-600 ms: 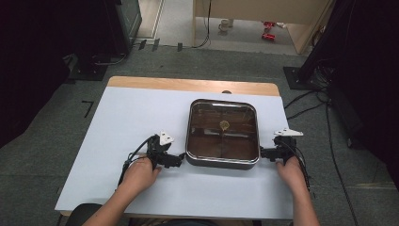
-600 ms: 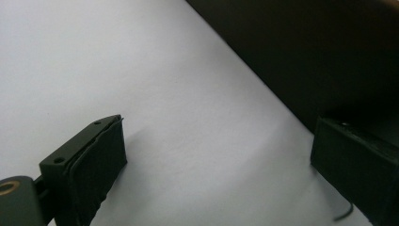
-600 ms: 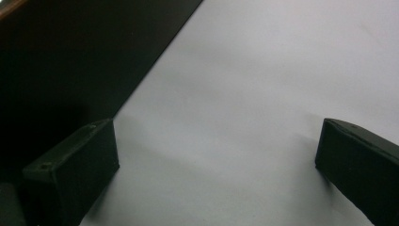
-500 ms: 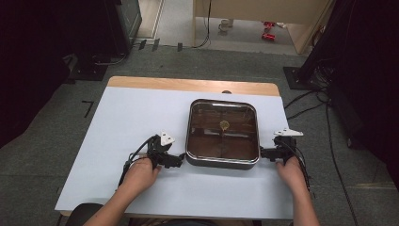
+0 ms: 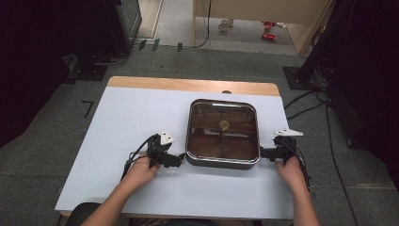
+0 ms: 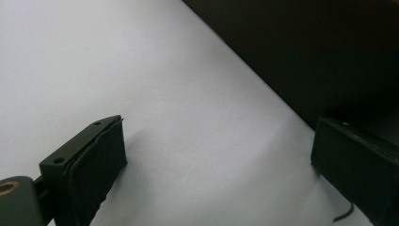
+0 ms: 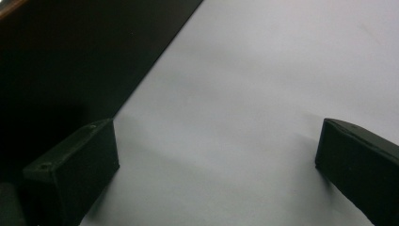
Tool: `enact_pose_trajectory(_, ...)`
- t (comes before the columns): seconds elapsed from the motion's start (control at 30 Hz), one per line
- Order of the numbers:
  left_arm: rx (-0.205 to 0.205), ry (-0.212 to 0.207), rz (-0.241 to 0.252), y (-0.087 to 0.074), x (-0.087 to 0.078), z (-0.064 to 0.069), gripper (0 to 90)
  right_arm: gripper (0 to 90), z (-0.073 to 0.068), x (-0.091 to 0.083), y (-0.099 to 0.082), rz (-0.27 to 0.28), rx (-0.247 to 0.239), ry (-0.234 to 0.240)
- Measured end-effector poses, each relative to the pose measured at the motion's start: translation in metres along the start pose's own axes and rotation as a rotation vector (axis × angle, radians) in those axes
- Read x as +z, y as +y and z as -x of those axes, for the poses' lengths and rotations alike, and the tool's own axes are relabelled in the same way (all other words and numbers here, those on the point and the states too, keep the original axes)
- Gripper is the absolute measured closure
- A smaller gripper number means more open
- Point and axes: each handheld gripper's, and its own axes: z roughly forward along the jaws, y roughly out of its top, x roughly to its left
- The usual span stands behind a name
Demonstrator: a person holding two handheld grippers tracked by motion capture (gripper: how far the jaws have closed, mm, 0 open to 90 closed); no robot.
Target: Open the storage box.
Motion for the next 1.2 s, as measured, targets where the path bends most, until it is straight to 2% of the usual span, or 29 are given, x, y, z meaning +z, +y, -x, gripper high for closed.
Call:
enact_pose_trajectory(0.07, 0.043, -0.044, 0.001, 0.001, 0.0, -0.006, 5.6, 0.0, 0.0, 0.0, 0.0, 0.0, 0.0, 0.0)
enact_pose_trajectory(0.1, 0.043, -0.044, 0.001, 0.001, 0.0, -0.006, 7.0, 0.0, 0.0, 0.0, 0.0, 0.0, 0.0, 0.0)
enact_pose_trajectory(0.13, 0.039, -0.045, 0.001, 0.001, -0.001, -0.008, 11.1, 0.0, 0.0, 0.0, 0.0, 0.0, 0.0, 0.0)
enact_pose_trajectory(0.17, 0.023, -0.033, 0.005, 0.002, -0.002, -0.009, 11.1, 0.0, 0.0, 0.0, 0.0, 0.0, 0.0, 0.0)
enact_pose_trajectory(0.2, -0.019, -0.025, 0.0, 0.004, -0.005, -0.012, 19.7, 0.0, 0.0, 0.0, 0.0, 0.0, 0.0, 0.0)
enact_pose_trajectory(0.23, -0.019, -0.025, 0.0, 0.004, -0.005, -0.012, 21.5, 0.0, 0.0, 0.0, 0.0, 0.0, 0.0, 0.0)
enact_pose_trajectory(0.27, -0.044, -0.049, 0.001, 0.004, -0.006, -0.017, 21.8, 0.0, 0.0, 0.0, 0.0, 0.0, 0.0, 0.0)
enact_pose_trajectory(0.3, -0.044, -0.049, 0.001, 0.004, -0.006, -0.017, 21.8, 0.0, 0.0, 0.0, 0.0, 0.0, 0.0, 0.0)
enact_pose_trajectory(0.33, -0.032, -0.062, -0.004, 0.004, -0.007, -0.019, 21.8, 0.0, 0.0, 0.0, 0.0, 0.0, 0.0, 0.0)
enact_pose_trajectory(0.5, -0.015, -0.057, -0.022, 0.004, -0.009, -0.019, 21.8, 0.0, 0.0, 0.0, 0.0, 0.0, -0.001, 0.0)
enact_pose_trajectory(0.53, 0.003, -0.059, -0.041, 0.005, -0.009, -0.019, 21.7, 0.0, 0.0, 0.0, 0.0, 0.0, 0.0, 0.0)
enact_pose_trajectory(0.6, 0.079, -0.037, -0.077, 0.008, -0.009, -0.018, 19.8, 0.0, 0.0, 0.0, 0.0, 0.0, -0.001, 0.0)
enact_pose_trajectory(0.73, 0.064, -0.052, -0.088, 0.008, -0.01, -0.019, 20.1, 0.0, 0.0, 0.0, 0.0, 0.0, -0.001, 0.0)
enact_pose_trajectory(0.93, 0.087, -0.086, -0.109, 0.01, -0.014, -0.02, 20.3, 0.0, 0.0, 0.0, 0.0, 0.0, 0.0, 0.0)
enact_pose_trajectory(1.1, 0.093, -0.108, -0.103, 0.015, -0.019, -0.022, 21.2, 0.0, 0.0, 0.0, 0.0, 0.0, 0.0, 0.0)
enact_pose_trajectory(1.2, 0.072, -0.128, -0.108, 0.023, -0.023, -0.025, 23.9, 0.0, 0.0, 0.0, 0.0, 0.0, 0.001, 0.001)
